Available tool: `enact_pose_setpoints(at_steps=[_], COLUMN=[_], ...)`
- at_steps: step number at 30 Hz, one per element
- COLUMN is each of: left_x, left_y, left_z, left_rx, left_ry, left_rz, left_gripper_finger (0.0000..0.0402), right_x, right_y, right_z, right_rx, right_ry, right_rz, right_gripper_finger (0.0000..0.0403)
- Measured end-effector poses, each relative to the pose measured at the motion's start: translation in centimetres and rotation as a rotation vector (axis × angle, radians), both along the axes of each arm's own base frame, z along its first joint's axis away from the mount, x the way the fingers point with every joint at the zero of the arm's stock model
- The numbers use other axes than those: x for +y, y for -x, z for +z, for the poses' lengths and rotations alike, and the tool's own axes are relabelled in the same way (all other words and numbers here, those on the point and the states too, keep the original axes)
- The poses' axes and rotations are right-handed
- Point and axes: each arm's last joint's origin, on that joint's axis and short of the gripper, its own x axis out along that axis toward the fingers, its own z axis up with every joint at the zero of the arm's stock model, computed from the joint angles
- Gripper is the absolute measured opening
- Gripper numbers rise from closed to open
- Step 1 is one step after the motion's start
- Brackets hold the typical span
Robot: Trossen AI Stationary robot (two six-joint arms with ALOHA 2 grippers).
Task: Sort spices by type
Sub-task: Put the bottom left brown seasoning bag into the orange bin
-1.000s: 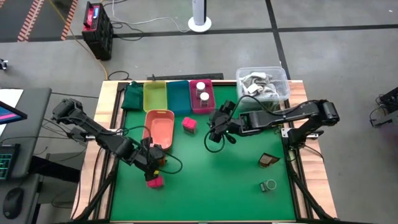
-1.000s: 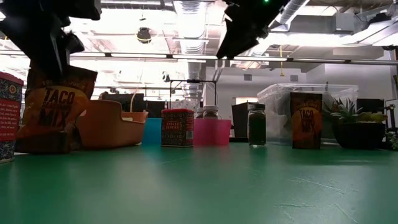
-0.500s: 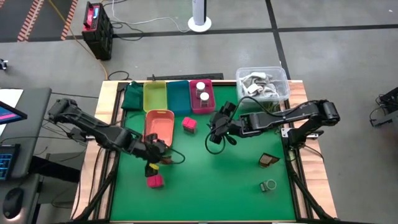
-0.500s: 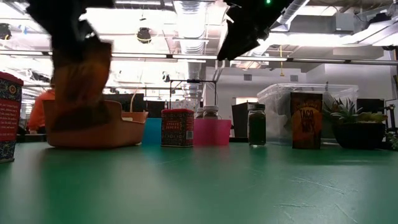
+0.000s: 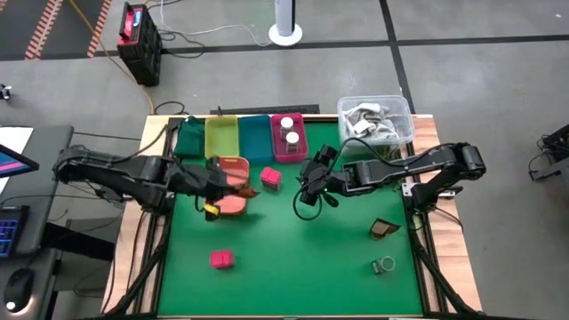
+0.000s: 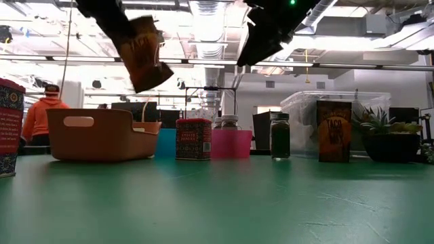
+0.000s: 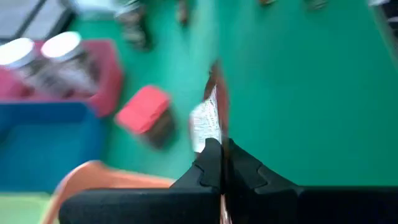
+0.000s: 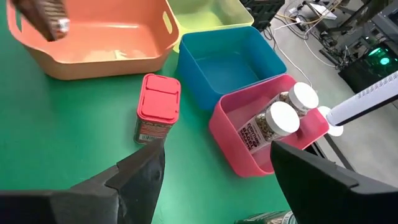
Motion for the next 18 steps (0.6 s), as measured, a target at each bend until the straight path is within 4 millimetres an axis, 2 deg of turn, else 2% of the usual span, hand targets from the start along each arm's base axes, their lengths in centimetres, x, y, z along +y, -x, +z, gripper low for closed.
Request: enact_pose_setpoints(at_steps=[10,18], left_x=[6.3,7.6], left_y=[0.2,-0.7], left_z=[-2.3,-3.9], left_rx=[0.263,0.405], left_ry=[-0.045,-0.136], left_rz=[0.125,-0.023], left_gripper_finger=[0.0000,0.0000], right_x=[0.0,0.0], right_y=[0.0,0.0], right_z=[0.1,0.1], right_rx=[0.002,0.004], right_ry=[0.011,0.010], right_rz=[0.010,0.010], right_gripper_finger=[0.0321,0.0321])
